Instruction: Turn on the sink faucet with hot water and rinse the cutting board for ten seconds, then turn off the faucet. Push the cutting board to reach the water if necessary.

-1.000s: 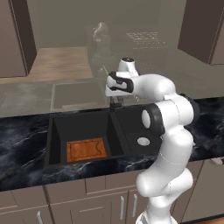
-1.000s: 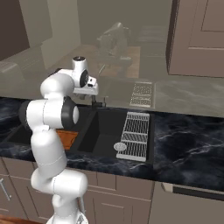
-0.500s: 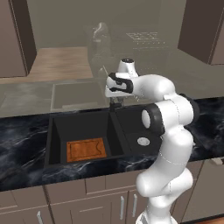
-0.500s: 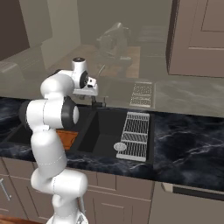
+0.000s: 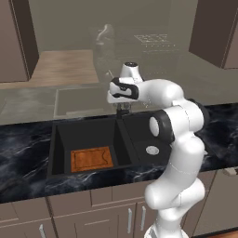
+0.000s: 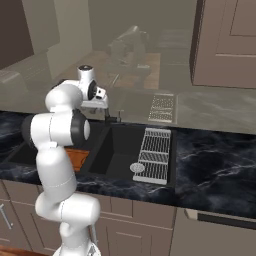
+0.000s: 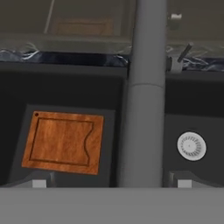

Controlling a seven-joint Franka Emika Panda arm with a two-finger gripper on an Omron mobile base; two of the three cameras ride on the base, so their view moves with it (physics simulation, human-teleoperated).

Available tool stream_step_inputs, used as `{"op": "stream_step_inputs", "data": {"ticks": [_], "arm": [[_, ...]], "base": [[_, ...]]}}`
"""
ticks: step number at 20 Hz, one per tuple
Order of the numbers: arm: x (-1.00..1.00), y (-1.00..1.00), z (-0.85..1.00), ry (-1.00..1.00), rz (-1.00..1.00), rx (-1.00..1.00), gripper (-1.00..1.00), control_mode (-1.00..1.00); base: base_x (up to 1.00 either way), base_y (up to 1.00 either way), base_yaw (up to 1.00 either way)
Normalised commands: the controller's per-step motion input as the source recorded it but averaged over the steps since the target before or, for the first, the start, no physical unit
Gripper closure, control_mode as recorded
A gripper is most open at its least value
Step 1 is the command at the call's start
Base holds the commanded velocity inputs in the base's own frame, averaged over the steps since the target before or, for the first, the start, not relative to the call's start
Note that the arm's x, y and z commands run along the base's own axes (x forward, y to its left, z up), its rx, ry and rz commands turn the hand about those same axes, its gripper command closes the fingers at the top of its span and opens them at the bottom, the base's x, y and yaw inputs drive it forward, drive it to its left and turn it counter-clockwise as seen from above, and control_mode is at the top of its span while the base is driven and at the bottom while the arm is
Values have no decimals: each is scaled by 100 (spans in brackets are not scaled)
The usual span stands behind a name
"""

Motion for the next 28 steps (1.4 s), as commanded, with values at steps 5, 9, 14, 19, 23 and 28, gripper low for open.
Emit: {"op": "stream_step_inputs", "data": {"ticks": [5, 9, 14, 19, 23, 28], "arm": [[15, 28, -7, 0, 0, 0, -100, -100], [20, 29, -10, 0, 0, 0, -100, -100], [21, 29, -14, 0, 0, 0, -100, -100], [22, 30, -16, 0, 0, 0, -100, -100], [24, 33, -14, 0, 0, 0, -100, -100], [23, 33, -14, 0, 0, 0, -100, -100]], "base": [[0, 0, 0], [0, 0, 0], [0, 0, 0], [0, 0, 0], [0, 0, 0], [0, 0, 0]]}}
